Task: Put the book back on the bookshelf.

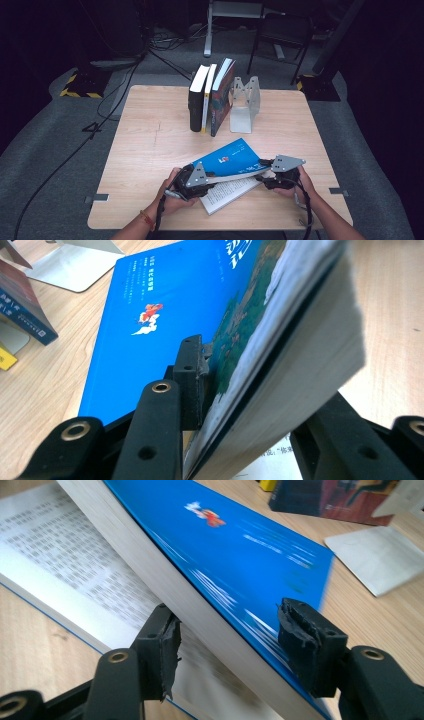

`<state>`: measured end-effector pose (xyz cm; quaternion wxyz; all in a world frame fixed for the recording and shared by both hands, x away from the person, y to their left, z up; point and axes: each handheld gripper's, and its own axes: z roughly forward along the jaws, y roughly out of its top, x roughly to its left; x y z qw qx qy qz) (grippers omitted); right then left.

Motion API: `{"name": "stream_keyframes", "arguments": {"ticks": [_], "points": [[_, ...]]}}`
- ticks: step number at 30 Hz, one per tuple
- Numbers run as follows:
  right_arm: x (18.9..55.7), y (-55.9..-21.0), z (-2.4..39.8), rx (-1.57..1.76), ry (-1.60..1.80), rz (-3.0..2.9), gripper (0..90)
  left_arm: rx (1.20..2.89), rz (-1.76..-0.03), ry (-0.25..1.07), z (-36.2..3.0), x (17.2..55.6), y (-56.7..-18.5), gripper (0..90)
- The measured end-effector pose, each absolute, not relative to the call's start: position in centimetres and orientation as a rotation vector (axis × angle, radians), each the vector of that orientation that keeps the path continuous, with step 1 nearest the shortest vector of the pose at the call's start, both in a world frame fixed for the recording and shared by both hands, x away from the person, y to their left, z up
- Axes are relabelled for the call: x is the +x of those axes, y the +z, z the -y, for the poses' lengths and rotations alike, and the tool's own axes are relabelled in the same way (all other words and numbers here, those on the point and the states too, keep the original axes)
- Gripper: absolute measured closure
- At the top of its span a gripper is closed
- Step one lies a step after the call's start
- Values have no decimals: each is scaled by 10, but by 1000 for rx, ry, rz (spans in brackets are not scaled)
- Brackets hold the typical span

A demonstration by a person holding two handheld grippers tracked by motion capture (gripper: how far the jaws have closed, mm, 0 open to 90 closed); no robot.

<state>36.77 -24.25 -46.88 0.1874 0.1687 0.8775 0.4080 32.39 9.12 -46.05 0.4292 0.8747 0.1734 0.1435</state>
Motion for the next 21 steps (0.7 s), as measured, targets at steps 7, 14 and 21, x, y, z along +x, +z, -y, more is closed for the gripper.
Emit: {"name": "stream_keyframes", "arguments": {"ticks": [7, 14, 21], "points": [[361, -468, 232, 331, 1116, -2450, 595, 2167, -483, 321, -108, 332, -460, 616], [355, -461, 218, 271, 1072, -2442, 644, 2174, -510, 379, -100, 321, -455, 460], [351, -457, 209, 260, 1043, -2443, 650, 2219, -482, 456, -97, 319, -454, 641]]}}
